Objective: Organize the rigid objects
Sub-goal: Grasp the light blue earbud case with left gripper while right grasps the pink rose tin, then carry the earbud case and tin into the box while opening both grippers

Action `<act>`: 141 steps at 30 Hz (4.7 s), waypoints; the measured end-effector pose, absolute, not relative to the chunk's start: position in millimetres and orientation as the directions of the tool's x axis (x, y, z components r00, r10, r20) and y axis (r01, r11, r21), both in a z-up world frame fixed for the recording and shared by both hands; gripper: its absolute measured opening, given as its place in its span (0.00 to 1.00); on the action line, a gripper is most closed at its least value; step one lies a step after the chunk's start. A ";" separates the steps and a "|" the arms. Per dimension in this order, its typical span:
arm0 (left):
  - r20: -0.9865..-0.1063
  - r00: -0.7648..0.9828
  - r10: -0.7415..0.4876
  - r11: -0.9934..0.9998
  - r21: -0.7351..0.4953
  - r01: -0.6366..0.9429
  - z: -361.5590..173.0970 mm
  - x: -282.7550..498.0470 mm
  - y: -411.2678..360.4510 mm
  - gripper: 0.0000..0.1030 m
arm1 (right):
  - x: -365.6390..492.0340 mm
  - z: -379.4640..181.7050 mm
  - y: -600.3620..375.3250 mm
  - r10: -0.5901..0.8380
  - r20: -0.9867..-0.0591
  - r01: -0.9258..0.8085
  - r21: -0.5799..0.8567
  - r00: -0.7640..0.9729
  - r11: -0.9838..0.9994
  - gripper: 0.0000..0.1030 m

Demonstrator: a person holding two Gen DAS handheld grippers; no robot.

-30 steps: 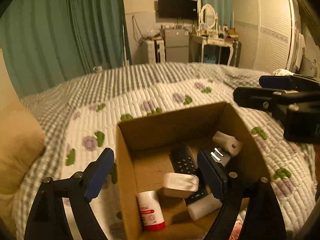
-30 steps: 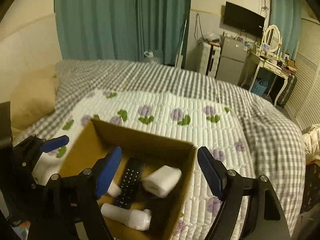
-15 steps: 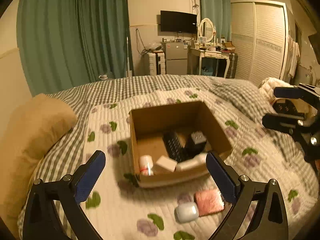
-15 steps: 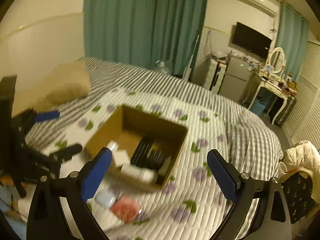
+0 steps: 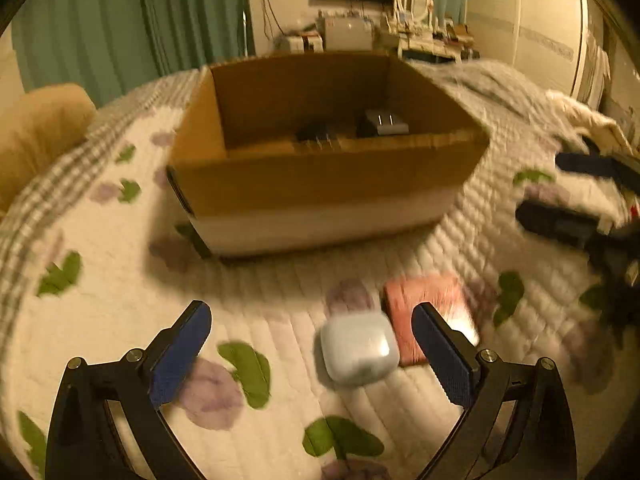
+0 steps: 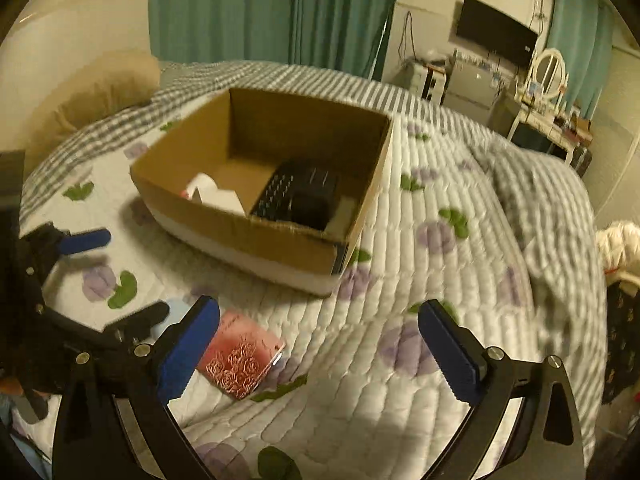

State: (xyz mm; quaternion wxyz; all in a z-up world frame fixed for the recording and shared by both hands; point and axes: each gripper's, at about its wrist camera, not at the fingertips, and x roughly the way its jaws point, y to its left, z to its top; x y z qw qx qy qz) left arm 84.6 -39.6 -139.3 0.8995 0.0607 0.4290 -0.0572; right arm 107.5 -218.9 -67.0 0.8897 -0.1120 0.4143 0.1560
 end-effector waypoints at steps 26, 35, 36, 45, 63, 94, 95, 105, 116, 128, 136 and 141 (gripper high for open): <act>-0.835 0.533 -0.135 0.978 -0.027 0.206 -164.5 86.3 -36.6 0.45 | 122.2 -98.5 -209.4 0.128 -0.853 -0.368 -0.079 0.506 0.927 0.97; -0.827 0.556 -0.077 0.989 0.009 0.150 -140.2 89.5 -17.8 0.08 | 127.1 -116.1 -167.7 0.131 -0.925 -0.503 -0.073 0.358 0.861 0.97; -0.834 0.545 -0.084 0.990 -0.006 0.144 -143.2 90.9 -15.5 0.08 | 129.9 -122.6 -163.8 0.142 -0.938 -0.517 -0.045 0.316 0.855 0.97; -0.863 0.493 -0.111 0.993 -0.078 0.088 -156.6 99.5 4.7 0.19 | 147.5 -167.6 -140.4 0.068 -0.989 -0.561 -0.017 0.130 0.828 0.97; -0.874 0.484 -0.030 0.996 0.014 0.087 -142.5 108.9 -15.4 0.52 | 156.0 -97.0 -183.5 0.255 -0.883 -0.424 0.072 0.394 0.903 0.66; -0.831 0.554 -0.051 0.999 -0.039 0.034 -140.7 121.7 -13.1 0.52 | 213.9 -183.7 -169.6 0.181 -0.979 -0.238 0.154 0.097 0.959 0.78; -0.833 0.551 -0.054 0.999 -0.045 0.029 -140.9 120.3 -11.8 0.52 | 213.9 -185.3 -167.8 0.171 -0.980 -0.231 0.144 0.099 0.962 0.78; -0.808 0.587 -0.057 0.998 -0.056 0.019 -127.3 105.4 7.1 0.52 | 165.2 -144.6 -150.6 0.200 -0.945 -0.324 0.110 0.259 0.940 0.72; -0.714 0.697 -0.070 0.997 -0.021 0.078 -62.5 84.3 4.9 0.52 | 136.2 -24.5 -175.0 0.283 -0.806 -0.350 0.101 0.520 0.931 0.71; -0.561 0.825 -0.077 0.991 0.048 0.125 21.9 155.3 -12.0 0.52 | 184.5 79.6 -184.3 0.299 -0.673 -0.345 0.070 0.677 0.936 0.71; -0.572 0.818 -0.059 0.991 0.064 0.116 7.4 210.0 -9.8 0.52 | 239.4 68.6 -171.2 0.273 -0.695 -0.332 0.053 0.665 0.942 0.71; -0.613 0.788 -0.054 0.990 0.069 0.121 -18.4 231.0 -11.4 0.52 | 268.8 33.4 -168.0 0.261 -0.738 -0.320 0.065 0.623 0.945 0.71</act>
